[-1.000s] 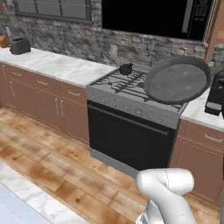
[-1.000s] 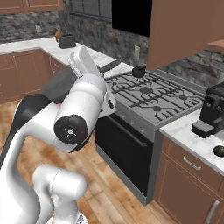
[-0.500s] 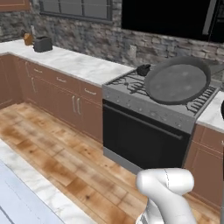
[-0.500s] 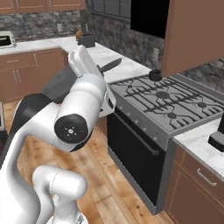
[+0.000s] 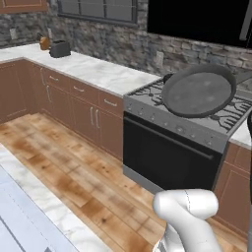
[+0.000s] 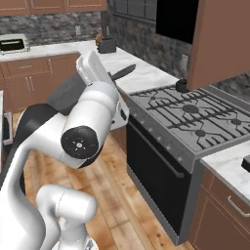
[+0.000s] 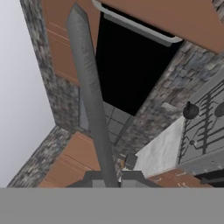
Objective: Pick the pan from the cabinet and place it on the stove. Then turn on the stove burner for the pan.
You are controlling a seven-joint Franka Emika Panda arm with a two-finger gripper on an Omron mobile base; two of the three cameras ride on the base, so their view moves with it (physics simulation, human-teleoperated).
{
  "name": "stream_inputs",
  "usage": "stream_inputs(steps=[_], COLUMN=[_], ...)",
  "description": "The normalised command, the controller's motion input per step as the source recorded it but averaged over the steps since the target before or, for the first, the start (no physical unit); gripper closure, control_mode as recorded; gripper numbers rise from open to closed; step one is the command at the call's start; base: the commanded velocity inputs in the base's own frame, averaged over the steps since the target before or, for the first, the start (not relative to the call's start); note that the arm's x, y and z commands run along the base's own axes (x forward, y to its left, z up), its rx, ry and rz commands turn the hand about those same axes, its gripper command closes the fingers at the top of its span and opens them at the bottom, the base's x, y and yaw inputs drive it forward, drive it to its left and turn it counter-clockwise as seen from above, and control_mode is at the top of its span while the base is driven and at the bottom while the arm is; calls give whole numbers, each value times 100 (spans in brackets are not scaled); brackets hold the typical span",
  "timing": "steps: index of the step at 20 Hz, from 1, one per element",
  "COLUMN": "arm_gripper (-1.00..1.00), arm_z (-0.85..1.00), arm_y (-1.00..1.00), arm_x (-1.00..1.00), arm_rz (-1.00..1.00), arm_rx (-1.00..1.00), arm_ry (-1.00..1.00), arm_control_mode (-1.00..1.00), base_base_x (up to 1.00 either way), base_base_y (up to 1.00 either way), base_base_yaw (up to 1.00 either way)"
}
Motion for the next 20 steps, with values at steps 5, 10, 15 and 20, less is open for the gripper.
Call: stream_inputs(steps=[5, 10, 15, 20], arm_gripper=[100, 100, 100, 100], arm_z=[0, 0, 0, 0], arm_y=[0, 0, 0, 0], arm_x=[0, 0, 0, 0], arm_rz=[0, 0, 0, 0], arm_rx=[0, 0, 0, 0], arm_ry=[0, 0, 0, 0], arm_control_mode=[100, 100, 100, 100], base_base_x=[16, 14, 22, 20], base_base_y=[-24, 0, 5, -24], base_base_yaw=[5, 2, 4, 18])
